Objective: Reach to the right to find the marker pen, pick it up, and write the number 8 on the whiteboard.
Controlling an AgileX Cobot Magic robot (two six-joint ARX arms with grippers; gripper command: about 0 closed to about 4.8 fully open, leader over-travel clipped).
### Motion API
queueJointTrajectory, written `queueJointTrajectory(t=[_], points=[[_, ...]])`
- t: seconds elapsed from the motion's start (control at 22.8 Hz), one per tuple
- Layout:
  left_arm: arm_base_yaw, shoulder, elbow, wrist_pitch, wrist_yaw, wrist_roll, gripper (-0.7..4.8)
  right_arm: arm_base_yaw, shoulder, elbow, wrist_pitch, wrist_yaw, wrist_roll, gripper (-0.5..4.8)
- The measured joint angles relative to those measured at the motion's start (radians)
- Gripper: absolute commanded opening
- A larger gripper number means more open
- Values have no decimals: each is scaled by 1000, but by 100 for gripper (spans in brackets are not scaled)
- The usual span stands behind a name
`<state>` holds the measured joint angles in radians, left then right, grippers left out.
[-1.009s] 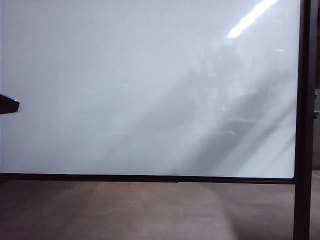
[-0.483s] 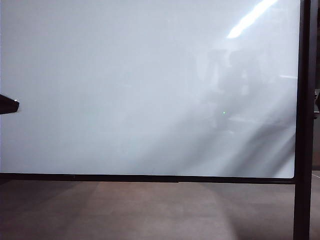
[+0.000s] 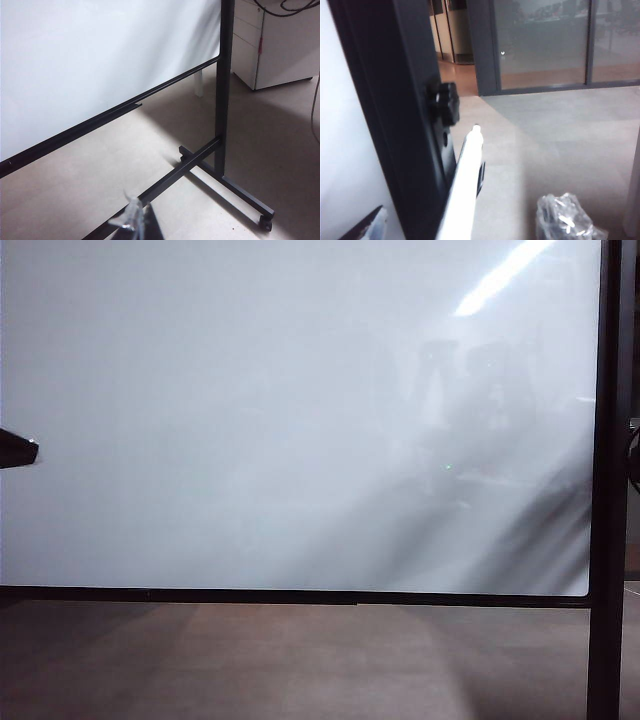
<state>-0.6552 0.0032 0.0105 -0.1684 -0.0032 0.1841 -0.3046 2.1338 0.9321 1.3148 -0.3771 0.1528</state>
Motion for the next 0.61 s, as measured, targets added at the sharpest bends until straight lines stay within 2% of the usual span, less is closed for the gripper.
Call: queueJointTrajectory(t=[0.22, 0.35, 0.57, 0.61], points=[[0, 0, 0, 0, 0, 0, -5, 8, 26, 23, -24, 1, -3, 362], [0, 0, 0, 0, 0, 0, -5, 16, 27, 23, -25, -1, -4, 301], [0, 0, 0, 0, 0, 0, -5, 16, 28, 23, -26, -1, -7, 300], [0, 0, 0, 0, 0, 0, -5, 16, 28, 23, -26, -1, -7, 274]])
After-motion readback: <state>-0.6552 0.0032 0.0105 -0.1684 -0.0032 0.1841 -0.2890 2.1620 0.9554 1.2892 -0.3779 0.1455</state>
